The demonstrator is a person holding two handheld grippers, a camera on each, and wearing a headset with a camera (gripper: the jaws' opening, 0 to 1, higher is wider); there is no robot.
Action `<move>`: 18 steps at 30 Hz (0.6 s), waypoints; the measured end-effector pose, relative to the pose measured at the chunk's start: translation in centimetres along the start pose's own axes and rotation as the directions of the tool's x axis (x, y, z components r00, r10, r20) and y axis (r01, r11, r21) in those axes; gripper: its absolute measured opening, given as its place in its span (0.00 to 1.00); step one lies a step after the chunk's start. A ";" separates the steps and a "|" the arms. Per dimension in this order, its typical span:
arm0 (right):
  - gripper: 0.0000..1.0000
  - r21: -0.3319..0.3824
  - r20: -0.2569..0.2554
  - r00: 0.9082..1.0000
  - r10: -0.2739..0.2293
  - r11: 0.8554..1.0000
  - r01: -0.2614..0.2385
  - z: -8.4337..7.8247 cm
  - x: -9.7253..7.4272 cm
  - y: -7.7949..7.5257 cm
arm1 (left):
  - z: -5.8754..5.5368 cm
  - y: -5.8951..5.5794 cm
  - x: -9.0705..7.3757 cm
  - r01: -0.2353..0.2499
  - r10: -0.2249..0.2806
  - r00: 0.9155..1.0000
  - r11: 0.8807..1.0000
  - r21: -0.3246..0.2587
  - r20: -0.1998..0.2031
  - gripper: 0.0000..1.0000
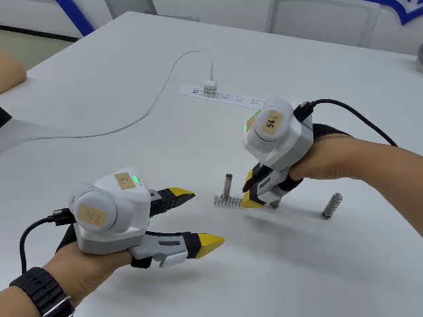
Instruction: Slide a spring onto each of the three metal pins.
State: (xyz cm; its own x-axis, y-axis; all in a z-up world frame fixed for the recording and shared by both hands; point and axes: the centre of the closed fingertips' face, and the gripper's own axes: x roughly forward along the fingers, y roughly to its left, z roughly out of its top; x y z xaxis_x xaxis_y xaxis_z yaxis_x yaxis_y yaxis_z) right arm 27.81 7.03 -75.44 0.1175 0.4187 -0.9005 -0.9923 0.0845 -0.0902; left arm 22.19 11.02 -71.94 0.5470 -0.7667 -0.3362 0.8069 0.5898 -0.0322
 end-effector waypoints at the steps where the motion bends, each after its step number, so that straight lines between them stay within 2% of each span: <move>1: 0.16 -0.001 -0.001 1.000 0.000 1.000 0.000 0.0 0.1 0.0 | 0.0 0.0 0.0 -0.001 0.001 1.000 1.000 0.000 0.000 0.57; 18: 0.12 0.014 -0.016 1.000 0.021 1.000 -0.021 -0.6 1.6 0.2 | -0.1 0.3 -0.2 -0.007 0.007 1.000 1.000 -0.004 -0.006 0.57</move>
State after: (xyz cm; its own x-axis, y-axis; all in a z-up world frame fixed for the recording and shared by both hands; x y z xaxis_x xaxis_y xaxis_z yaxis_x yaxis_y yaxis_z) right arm 27.77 7.18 -77.17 0.0958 0.4059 -0.9089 -0.9940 0.0880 -0.0655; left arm 22.27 11.33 -72.03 0.5510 -0.7612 -0.3421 0.8024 0.5958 -0.0334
